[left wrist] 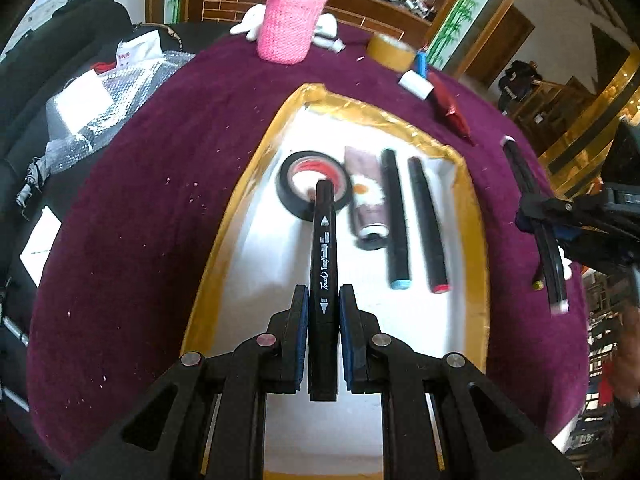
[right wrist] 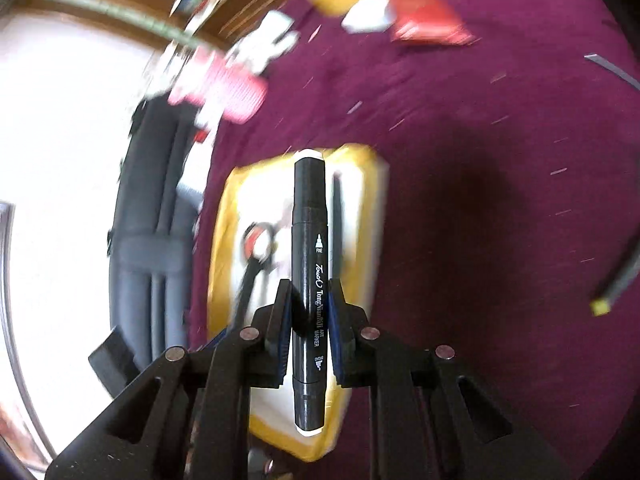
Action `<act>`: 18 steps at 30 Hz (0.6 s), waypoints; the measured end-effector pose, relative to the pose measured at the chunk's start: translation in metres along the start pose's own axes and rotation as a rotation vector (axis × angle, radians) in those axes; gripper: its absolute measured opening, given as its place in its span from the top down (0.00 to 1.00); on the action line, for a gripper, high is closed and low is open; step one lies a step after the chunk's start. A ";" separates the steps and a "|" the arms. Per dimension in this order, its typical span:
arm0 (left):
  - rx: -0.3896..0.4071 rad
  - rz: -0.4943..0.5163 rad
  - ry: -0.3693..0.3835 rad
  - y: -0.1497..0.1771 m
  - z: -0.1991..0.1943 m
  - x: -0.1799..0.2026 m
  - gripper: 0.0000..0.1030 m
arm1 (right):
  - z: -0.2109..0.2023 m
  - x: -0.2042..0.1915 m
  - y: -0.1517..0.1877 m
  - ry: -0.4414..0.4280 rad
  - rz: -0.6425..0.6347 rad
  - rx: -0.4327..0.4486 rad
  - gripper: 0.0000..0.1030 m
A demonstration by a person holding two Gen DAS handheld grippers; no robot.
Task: Organize objects
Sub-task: 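Lower both markers into the tray and open both grippers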
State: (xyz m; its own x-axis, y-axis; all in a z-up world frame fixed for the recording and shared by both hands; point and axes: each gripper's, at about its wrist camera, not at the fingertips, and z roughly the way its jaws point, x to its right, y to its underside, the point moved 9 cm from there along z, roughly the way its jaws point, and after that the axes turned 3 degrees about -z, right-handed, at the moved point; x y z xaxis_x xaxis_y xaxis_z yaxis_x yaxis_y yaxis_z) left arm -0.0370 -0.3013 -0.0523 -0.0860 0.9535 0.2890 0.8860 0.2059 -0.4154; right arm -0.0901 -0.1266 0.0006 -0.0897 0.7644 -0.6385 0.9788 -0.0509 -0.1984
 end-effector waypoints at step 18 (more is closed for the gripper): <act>-0.015 -0.066 -0.027 0.002 -0.015 -0.028 0.66 | 0.122 -0.035 0.049 -0.008 -0.026 -0.253 0.86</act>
State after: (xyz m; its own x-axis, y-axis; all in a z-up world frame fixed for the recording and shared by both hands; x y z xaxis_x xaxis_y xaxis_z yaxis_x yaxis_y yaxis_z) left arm -0.0263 -0.3308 -0.0479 -0.1566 0.9436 0.2916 0.8846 0.2653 -0.3836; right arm -0.0618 -0.2342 -0.0780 -0.1157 0.7582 -0.6417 0.9910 0.1320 -0.0227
